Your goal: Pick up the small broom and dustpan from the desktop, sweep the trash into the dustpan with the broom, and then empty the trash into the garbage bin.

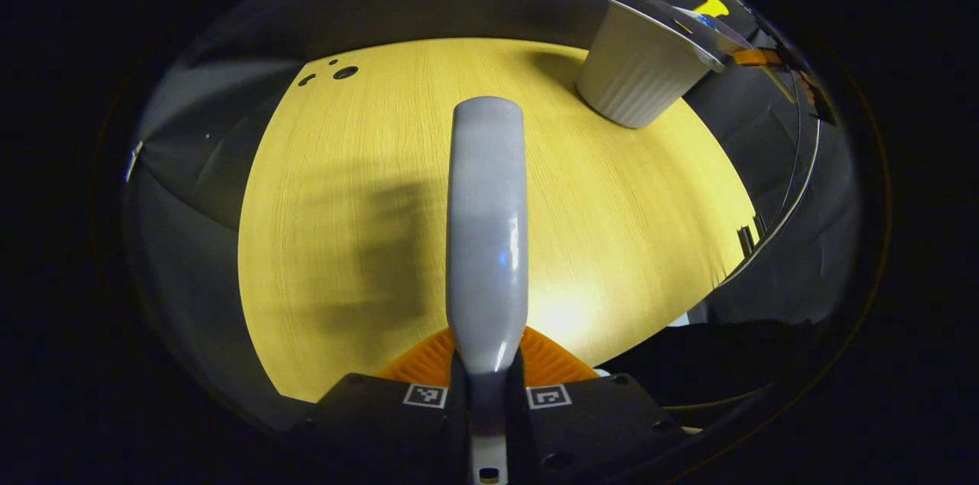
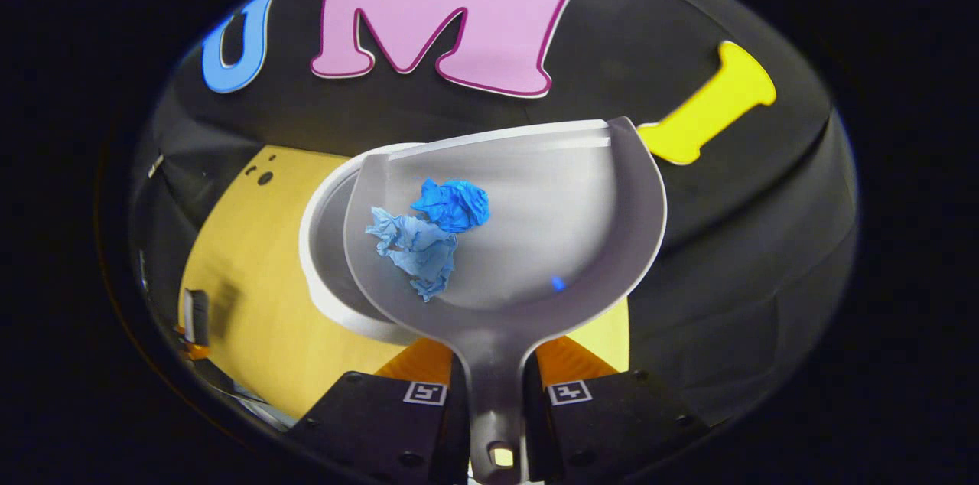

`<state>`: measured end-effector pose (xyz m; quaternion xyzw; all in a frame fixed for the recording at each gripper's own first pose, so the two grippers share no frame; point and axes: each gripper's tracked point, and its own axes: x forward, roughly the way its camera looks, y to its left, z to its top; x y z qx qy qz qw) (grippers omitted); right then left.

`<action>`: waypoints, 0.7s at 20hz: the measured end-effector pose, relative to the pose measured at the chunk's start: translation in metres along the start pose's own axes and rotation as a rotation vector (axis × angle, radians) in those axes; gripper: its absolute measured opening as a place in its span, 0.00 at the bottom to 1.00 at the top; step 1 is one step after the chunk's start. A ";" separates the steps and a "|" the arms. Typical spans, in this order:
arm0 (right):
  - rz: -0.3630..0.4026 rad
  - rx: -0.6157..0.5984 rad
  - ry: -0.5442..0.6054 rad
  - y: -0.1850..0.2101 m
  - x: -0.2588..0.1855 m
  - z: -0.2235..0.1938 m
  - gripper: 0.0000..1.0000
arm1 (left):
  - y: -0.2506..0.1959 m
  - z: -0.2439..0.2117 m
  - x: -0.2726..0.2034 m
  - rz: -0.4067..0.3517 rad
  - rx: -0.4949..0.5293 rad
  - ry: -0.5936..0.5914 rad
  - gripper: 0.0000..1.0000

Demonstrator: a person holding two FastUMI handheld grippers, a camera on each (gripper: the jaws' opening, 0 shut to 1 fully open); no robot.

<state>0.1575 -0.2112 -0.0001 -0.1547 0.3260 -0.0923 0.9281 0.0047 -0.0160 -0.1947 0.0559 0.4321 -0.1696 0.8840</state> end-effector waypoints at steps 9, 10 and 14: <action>-0.354 -0.379 -0.148 -0.020 0.027 0.029 0.33 | -0.008 0.004 0.005 -0.025 -0.035 -0.011 0.24; -0.410 -0.451 -0.176 -0.024 0.024 0.033 0.33 | -0.008 0.005 0.005 -0.029 -0.036 -0.007 0.24; -0.499 -0.602 -0.197 -0.034 0.005 0.037 0.33 | -0.010 0.005 0.004 -0.041 -0.051 0.005 0.24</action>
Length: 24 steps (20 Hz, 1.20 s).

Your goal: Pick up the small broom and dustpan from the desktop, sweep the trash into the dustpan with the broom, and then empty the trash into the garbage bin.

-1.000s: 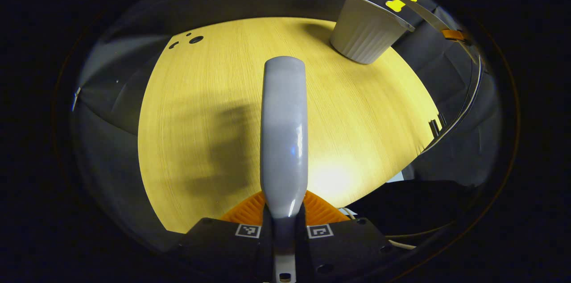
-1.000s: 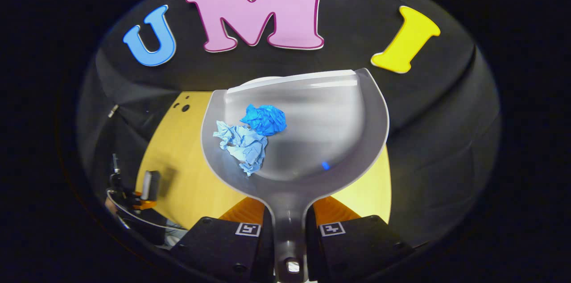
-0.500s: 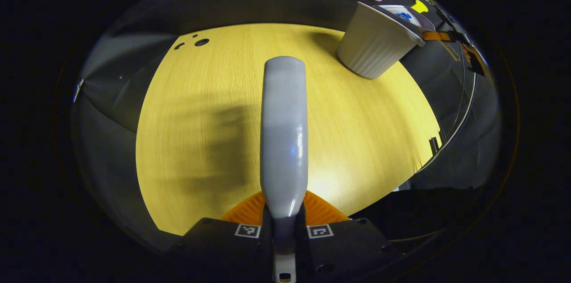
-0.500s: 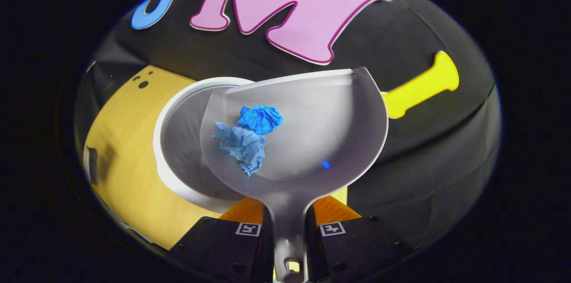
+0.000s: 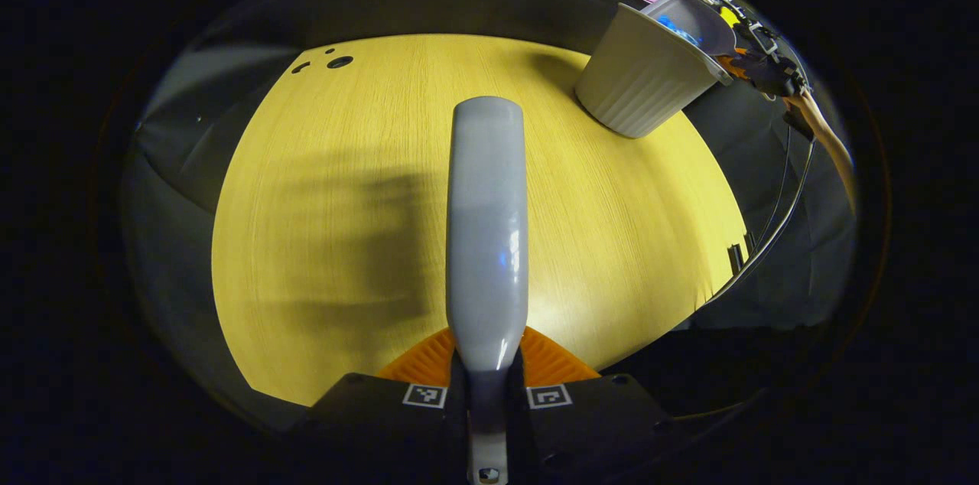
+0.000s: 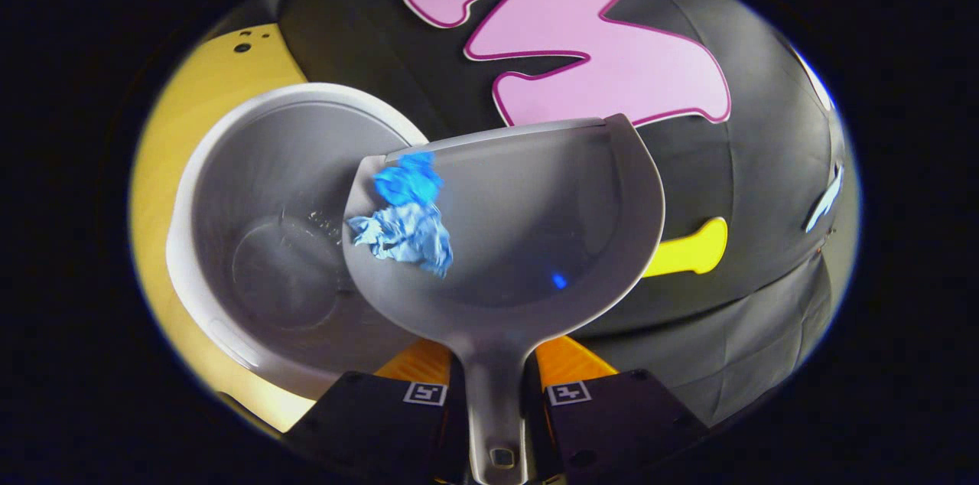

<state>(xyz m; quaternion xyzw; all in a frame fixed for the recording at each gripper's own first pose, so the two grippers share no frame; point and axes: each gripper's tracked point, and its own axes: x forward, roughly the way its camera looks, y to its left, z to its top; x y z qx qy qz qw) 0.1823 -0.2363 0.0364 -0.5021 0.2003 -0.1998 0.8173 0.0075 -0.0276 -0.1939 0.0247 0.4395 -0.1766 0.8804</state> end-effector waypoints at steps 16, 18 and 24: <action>-0.224 -0.427 -0.157 -0.010 -0.001 0.009 0.33 | 0.001 0.004 -0.002 0.002 0.011 0.012 0.23; -0.218 -0.427 -0.159 -0.009 0.000 0.008 0.32 | 0.001 0.003 -0.002 0.003 0.015 0.012 0.24; -0.128 -0.169 -0.096 -0.024 -0.009 -0.004 0.32 | 0.002 0.002 0.005 0.033 0.019 -0.033 0.24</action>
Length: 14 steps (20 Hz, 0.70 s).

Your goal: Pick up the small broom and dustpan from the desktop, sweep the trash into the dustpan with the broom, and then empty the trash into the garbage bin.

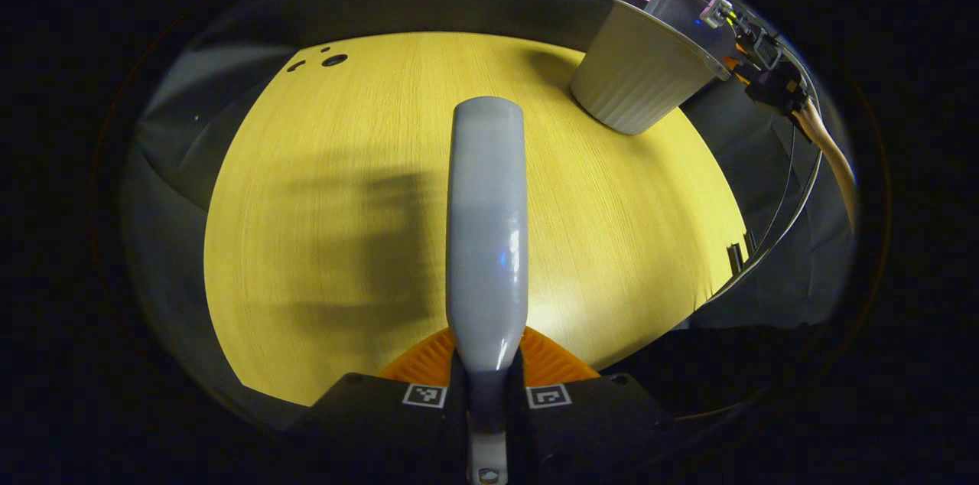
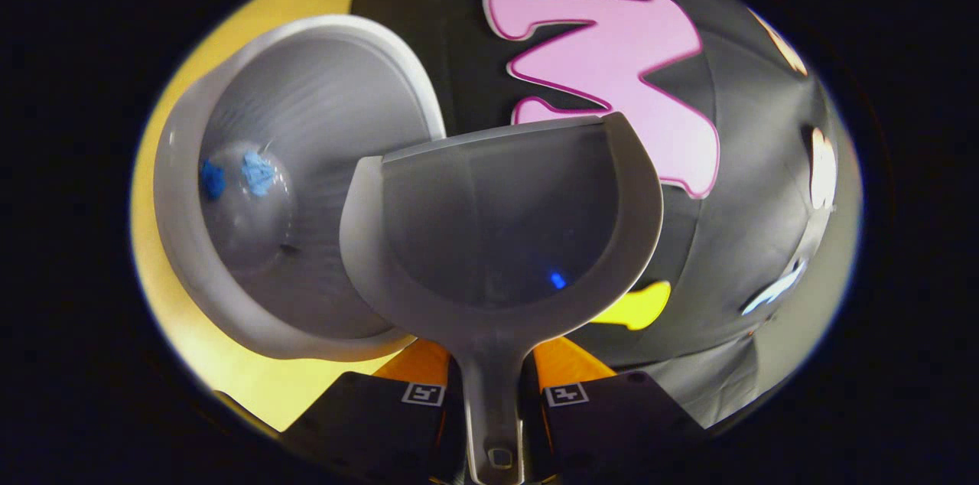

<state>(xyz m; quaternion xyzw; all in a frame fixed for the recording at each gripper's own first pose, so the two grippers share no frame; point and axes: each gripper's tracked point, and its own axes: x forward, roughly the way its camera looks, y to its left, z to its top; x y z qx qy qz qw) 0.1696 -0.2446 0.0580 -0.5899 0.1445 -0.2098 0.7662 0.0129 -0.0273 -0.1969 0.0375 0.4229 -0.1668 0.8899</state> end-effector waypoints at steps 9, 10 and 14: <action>0.219 0.654 0.029 -0.032 -0.054 0.028 0.32 | -0.005 -0.001 0.010 0.026 -0.039 -0.070 0.23; 0.258 0.705 0.022 -0.030 -0.061 0.036 0.32 | -0.006 -0.001 0.011 0.030 -0.050 -0.077 0.23; 0.477 0.902 -0.025 -0.008 -0.110 0.074 0.37 | -0.011 -0.005 0.015 0.045 -0.098 -0.092 0.24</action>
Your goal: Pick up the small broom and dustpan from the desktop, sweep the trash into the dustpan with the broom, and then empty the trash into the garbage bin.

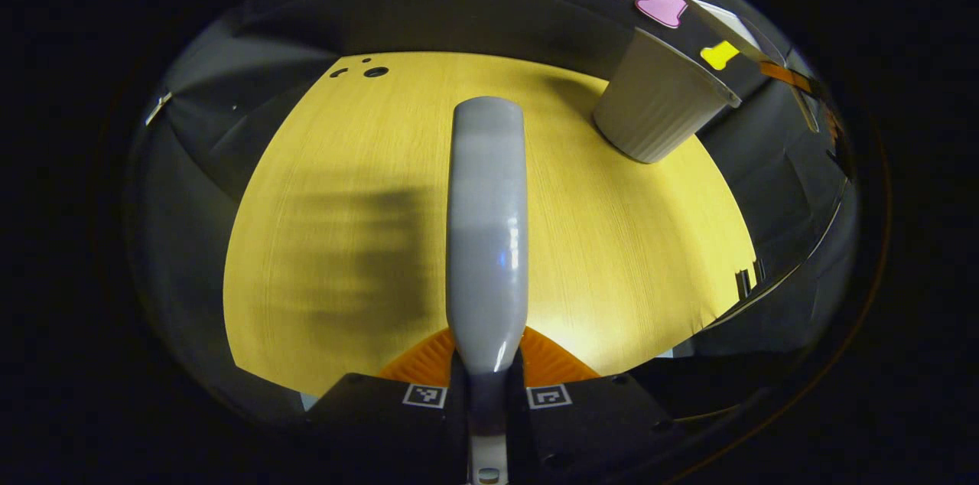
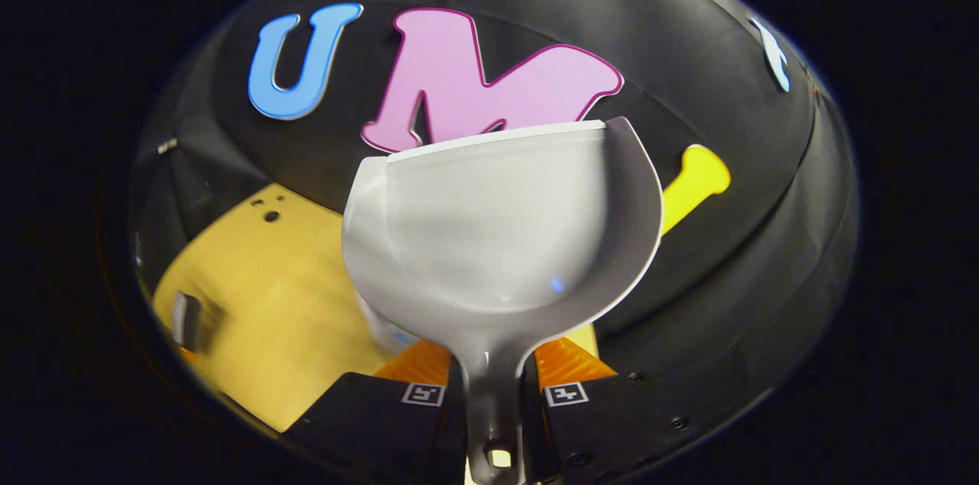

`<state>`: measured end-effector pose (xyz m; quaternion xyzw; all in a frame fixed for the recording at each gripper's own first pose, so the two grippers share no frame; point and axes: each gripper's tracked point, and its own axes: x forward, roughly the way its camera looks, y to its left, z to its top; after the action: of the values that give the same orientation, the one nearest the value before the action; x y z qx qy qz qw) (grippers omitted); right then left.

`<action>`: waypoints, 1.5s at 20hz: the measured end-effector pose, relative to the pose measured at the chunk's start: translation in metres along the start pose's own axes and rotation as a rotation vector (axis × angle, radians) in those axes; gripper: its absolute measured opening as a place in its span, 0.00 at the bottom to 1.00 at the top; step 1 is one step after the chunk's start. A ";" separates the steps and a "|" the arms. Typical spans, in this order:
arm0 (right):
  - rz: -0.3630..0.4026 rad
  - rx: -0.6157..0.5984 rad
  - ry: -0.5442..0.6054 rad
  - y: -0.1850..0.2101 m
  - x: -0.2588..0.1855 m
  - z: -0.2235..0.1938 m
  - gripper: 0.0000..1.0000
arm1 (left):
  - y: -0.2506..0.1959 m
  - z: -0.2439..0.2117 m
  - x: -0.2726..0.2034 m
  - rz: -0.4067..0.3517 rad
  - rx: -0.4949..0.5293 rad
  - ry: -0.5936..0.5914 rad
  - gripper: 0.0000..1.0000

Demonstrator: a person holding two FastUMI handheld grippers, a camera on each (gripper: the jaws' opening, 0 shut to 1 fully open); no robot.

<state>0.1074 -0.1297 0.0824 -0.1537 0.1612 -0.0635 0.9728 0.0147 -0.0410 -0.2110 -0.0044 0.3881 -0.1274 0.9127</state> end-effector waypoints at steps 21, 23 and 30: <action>0.324 0.269 0.639 0.245 -0.010 -0.329 0.33 | 0.025 -0.027 0.070 0.112 -0.034 0.230 0.24; 0.314 0.270 0.654 0.247 -0.005 -0.331 0.33 | 0.026 -0.029 0.070 0.133 -0.020 0.254 0.24; 0.325 0.277 0.703 0.253 -0.002 -0.340 0.36 | 0.024 -0.033 0.076 0.171 -0.022 0.289 0.30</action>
<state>0.0106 0.0150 -0.3044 0.0371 0.4957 0.0213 0.8674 0.0479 -0.0325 -0.2901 0.0371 0.5157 -0.0442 0.8548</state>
